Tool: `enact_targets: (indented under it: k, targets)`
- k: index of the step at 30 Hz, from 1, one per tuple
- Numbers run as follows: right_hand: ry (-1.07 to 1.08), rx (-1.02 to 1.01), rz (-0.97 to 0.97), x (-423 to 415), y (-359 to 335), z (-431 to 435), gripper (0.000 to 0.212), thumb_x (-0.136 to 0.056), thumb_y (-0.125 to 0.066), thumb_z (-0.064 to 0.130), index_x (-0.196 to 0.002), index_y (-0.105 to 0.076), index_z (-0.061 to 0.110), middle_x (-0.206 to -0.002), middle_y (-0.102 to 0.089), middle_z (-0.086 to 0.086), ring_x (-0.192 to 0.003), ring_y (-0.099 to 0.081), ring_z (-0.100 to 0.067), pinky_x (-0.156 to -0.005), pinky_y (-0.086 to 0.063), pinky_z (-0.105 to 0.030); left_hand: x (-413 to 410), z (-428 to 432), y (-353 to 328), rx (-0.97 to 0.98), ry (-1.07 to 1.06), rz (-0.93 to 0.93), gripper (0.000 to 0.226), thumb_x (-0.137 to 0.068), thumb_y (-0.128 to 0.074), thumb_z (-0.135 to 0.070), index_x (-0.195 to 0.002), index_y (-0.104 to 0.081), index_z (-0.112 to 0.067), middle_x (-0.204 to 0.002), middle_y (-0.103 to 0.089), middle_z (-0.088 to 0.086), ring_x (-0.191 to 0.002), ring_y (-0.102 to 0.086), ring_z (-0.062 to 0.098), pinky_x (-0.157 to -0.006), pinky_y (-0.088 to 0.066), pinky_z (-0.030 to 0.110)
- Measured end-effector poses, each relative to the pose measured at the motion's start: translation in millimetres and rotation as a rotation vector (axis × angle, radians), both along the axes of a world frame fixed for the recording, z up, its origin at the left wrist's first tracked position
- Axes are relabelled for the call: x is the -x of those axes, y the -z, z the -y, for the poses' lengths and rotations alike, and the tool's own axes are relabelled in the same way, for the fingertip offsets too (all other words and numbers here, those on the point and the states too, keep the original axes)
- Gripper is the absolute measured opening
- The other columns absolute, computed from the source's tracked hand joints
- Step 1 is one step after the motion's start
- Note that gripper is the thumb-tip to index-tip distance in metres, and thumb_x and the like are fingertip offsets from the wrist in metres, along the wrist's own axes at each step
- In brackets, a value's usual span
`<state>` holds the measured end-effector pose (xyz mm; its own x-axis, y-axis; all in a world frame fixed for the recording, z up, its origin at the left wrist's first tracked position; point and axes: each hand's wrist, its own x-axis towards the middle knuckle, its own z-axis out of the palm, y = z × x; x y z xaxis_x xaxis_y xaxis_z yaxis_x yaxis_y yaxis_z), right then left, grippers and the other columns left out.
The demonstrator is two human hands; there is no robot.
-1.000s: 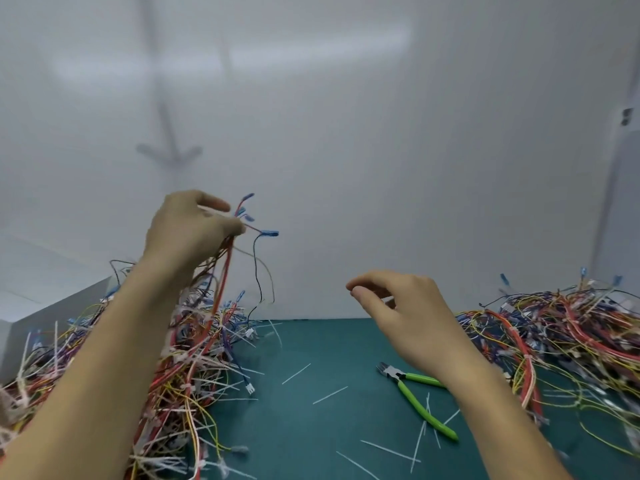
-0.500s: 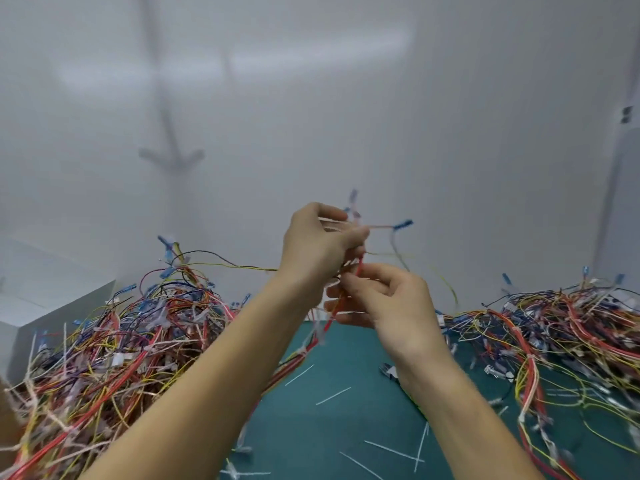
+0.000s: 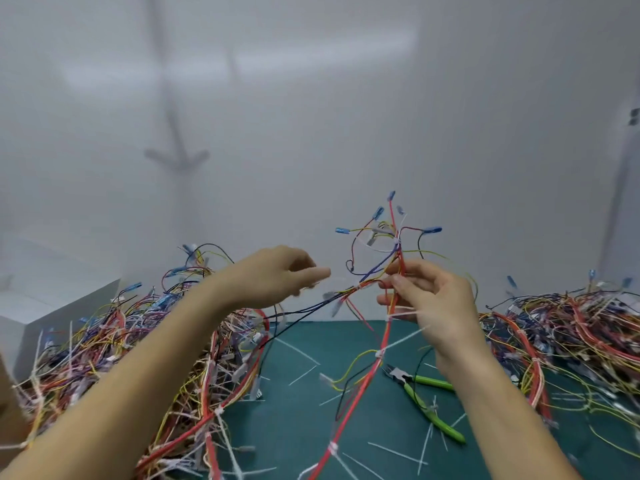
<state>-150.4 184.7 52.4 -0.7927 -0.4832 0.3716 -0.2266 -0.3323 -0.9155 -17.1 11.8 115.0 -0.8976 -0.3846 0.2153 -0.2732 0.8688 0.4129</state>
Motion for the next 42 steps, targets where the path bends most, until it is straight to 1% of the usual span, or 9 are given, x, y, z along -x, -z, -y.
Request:
enact_targets:
  k: [5,8,13,15,19,30,34,38,42]
  targets:
    - [0.053,0.018,-0.027,8.7,1.6,-5.5,0.019,-0.095,-0.058,-0.003,-0.09,-0.069,0.012,-0.072,-0.076,0.001,-0.059,-0.072,-0.016,-0.049,-0.053,-0.02,-6.8,19.9,23.4,-0.026,-0.045,-0.122,0.059,-0.098,-0.042,-0.054,-0.067,-0.07,-0.014,-0.05,-0.064,-0.003,-0.044,-0.058,0.006,-0.05,-0.042,0.013]
    - [0.084,0.002,-0.044,11.4,3.4,-5.0,0.019,-0.095,-0.06,-0.001,-0.09,-0.07,0.015,-0.076,-0.077,-0.003,-0.061,-0.073,-0.019,-0.05,-0.053,-0.021,-7.7,30.1,28.2,0.053,-0.048,-0.173,0.064,-0.094,-0.044,-0.059,-0.053,-0.063,-0.014,-0.043,-0.05,-0.002,-0.04,-0.043,0.008,-0.051,-0.036,0.021]
    - [0.126,-0.019,-0.032,15.9,6.4,-5.0,0.018,-0.095,-0.061,0.001,-0.09,-0.07,0.016,-0.077,-0.077,-0.004,-0.066,-0.075,-0.022,-0.055,-0.055,-0.027,-7.9,36.5,30.9,0.124,-0.079,-0.233,0.075,-0.082,-0.034,-0.074,-0.041,-0.056,-0.014,-0.051,-0.058,0.0,-0.05,-0.056,0.011,-0.069,-0.046,0.031]
    - [0.131,-0.012,-0.019,16.8,6.7,-6.0,0.017,-0.095,-0.061,0.0,-0.09,-0.07,0.015,-0.076,-0.077,-0.003,-0.065,-0.075,-0.021,-0.052,-0.056,-0.025,-9.4,41.1,29.7,0.151,-0.086,-0.249,0.075,-0.082,-0.031,-0.074,-0.043,-0.055,-0.015,-0.053,-0.056,-0.006,-0.054,-0.057,0.009,-0.072,-0.046,0.033]
    - [0.115,-0.01,-0.015,15.6,6.1,-6.0,0.013,-0.095,-0.061,0.0,-0.096,-0.07,0.01,-0.076,-0.076,-0.004,-0.065,-0.075,-0.021,-0.052,-0.056,-0.024,-10.8,45.1,28.7,0.081,-0.085,-0.21,0.074,-0.082,-0.029,-0.075,-0.04,-0.046,-0.016,-0.038,-0.043,-0.005,-0.036,-0.039,0.005,-0.061,-0.038,0.029]
    - [-0.131,-0.159,-0.004,-6.5,8.5,14.1,0.018,-0.095,-0.052,-0.004,-0.099,-0.065,0.008,-0.079,-0.077,-0.006,-0.061,-0.074,-0.021,-0.048,-0.052,-0.023,-3.2,34.8,9.1,-0.234,-0.038,-0.732,0.074,-0.091,-0.042,-0.063,-0.045,-0.043,-0.004,-0.049,-0.048,0.015,-0.05,-0.048,0.019,-0.063,-0.039,0.033]
    - [-0.166,-0.205,0.015,-8.7,10.5,16.9,0.015,-0.099,-0.044,-0.004,-0.098,-0.057,0.005,-0.068,-0.072,-0.002,-0.039,-0.052,-0.013,-0.04,-0.042,-0.023,-2.4,44.6,3.4,-0.371,-0.16,-0.915,0.071,-0.094,-0.045,-0.061,-0.04,-0.041,-0.016,-0.044,-0.043,0.005,-0.049,-0.046,0.018,-0.049,-0.036,0.024]
    - [-0.136,-0.137,0.112,-5.0,6.6,12.4,0.021,-0.099,-0.044,-0.002,-0.088,-0.054,0.012,-0.061,-0.054,-0.001,-0.036,-0.026,-0.006,-0.035,-0.021,-0.015,-6.6,63.6,4.3,-0.349,-0.354,-0.989,0.069,-0.096,-0.045,-0.06,-0.043,-0.047,-0.016,-0.038,-0.044,-0.005,-0.043,-0.048,0.014,-0.055,-0.033,0.031]
    - [-0.149,-0.061,0.191,2.7,2.2,7.2,0.02,-0.1,-0.045,0.004,-0.083,-0.052,0.011,-0.053,-0.039,0.003,-0.035,-0.018,-0.003,-0.033,-0.013,-0.012,-12.8,80.5,4.5,-0.26,-0.576,-1.014,0.069,-0.096,-0.041,-0.06,-0.056,-0.055,-0.006,-0.053,-0.055,0.005,-0.056,-0.05,0.025,-0.061,-0.038,0.036]
